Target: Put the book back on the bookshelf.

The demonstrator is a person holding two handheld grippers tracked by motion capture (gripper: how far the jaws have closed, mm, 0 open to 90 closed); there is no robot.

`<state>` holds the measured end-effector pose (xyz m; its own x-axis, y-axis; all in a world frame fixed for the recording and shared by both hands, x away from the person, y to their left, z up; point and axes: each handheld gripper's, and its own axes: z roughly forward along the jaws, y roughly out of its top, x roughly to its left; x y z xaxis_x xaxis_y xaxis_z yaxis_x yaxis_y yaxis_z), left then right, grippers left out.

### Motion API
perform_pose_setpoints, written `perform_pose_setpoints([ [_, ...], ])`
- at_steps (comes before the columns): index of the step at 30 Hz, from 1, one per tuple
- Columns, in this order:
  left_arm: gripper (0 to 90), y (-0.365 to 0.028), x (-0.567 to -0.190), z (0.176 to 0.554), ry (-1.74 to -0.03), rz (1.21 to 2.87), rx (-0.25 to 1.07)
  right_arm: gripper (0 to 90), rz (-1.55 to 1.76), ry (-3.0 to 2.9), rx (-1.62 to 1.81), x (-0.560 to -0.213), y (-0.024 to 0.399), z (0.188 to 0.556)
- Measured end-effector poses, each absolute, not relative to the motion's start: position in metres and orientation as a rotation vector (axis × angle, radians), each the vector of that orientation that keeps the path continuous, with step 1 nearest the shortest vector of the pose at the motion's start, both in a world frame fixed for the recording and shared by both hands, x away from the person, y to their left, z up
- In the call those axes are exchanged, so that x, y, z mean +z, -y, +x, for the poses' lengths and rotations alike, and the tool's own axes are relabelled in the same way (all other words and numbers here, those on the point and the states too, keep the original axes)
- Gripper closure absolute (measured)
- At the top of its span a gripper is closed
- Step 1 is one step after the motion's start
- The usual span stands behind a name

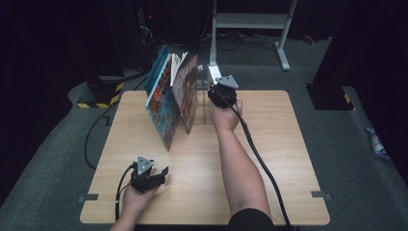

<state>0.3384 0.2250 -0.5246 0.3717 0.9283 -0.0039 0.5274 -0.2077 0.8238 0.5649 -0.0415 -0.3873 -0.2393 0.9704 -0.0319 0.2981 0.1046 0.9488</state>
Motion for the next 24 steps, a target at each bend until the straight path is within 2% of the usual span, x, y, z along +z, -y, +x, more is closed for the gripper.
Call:
perform_pose_setpoints([
  [24,31.1,-0.226,-0.524,0.338,-1.262,1.866,0.661,53.5,1.302,-1.616,1.142,-0.391,0.035,0.585],
])
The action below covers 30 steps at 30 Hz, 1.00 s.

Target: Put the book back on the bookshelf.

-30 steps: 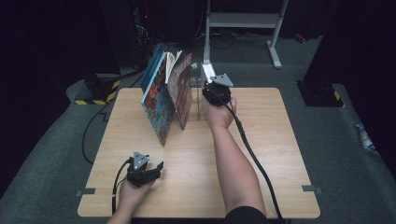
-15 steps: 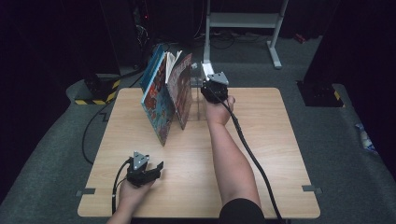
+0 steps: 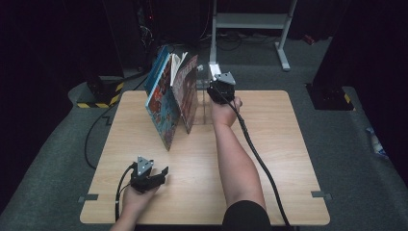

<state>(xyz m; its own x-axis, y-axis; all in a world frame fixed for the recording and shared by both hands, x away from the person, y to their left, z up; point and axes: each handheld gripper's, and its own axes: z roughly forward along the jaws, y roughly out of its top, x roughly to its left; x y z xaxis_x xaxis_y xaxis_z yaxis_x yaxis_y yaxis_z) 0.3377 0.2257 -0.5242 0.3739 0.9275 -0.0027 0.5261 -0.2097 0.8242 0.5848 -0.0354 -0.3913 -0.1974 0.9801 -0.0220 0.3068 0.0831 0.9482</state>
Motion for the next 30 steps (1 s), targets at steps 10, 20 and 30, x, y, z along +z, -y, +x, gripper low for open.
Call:
perform_pose_setpoints([
  [10,31.2,-0.2254,-0.5244,0.3376,-1.259,1.865,0.666,53.4,1.300,-1.616,1.138,-0.3920,0.0346,0.5864],
  [20,31.2,-0.2251,-0.5244,0.3372,-1.259,1.868,0.666,53.1,1.287,-1.613,1.140,-0.3945,0.0327,0.5833],
  [30,31.3,-0.2251,-0.5244,0.3373,-1.260,1.869,0.665,53.0,1.286,-1.609,1.150,-0.3957,0.0341,0.5820],
])
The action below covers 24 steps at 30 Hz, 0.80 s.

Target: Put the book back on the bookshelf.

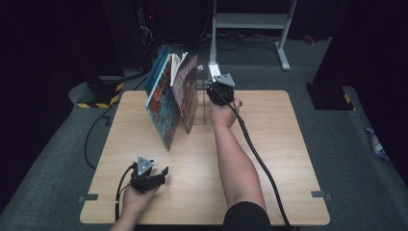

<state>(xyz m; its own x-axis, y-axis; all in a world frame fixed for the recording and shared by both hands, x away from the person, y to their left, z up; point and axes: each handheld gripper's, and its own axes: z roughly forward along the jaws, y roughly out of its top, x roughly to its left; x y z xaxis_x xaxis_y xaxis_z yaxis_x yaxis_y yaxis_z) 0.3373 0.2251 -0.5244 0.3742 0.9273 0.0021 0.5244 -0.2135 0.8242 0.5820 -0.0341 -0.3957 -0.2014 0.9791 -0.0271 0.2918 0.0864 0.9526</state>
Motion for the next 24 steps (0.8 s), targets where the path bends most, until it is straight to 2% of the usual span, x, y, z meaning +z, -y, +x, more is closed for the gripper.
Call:
perform_pose_setpoints([
  [24,31.4,-0.2247,-0.5244,0.3375,-1.258,1.876,0.665,51.0,1.300,-1.620,1.161,-0.3951,0.0362,0.5821],
])
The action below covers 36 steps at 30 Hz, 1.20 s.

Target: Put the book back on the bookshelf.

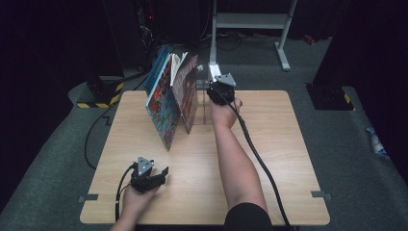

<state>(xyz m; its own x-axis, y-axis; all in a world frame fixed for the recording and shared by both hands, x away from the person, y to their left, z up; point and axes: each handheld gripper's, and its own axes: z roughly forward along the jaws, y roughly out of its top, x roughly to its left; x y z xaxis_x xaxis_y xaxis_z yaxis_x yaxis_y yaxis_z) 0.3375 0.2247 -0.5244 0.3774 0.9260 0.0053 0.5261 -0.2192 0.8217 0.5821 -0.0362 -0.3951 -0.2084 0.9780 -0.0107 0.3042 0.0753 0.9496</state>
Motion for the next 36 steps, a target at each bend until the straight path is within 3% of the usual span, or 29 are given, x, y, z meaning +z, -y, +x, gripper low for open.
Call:
perform_pose_setpoints([
  [10,31.4,-0.2246,-0.5244,0.3376,-1.259,1.877,0.663,46.6,1.307,-1.623,1.164,-0.3953,0.0380,0.5834],
  [36,31.4,-0.2247,-0.5242,0.3381,-1.253,1.888,0.662,20.9,1.299,-1.649,1.202,-0.3933,0.0414,0.5846],
])
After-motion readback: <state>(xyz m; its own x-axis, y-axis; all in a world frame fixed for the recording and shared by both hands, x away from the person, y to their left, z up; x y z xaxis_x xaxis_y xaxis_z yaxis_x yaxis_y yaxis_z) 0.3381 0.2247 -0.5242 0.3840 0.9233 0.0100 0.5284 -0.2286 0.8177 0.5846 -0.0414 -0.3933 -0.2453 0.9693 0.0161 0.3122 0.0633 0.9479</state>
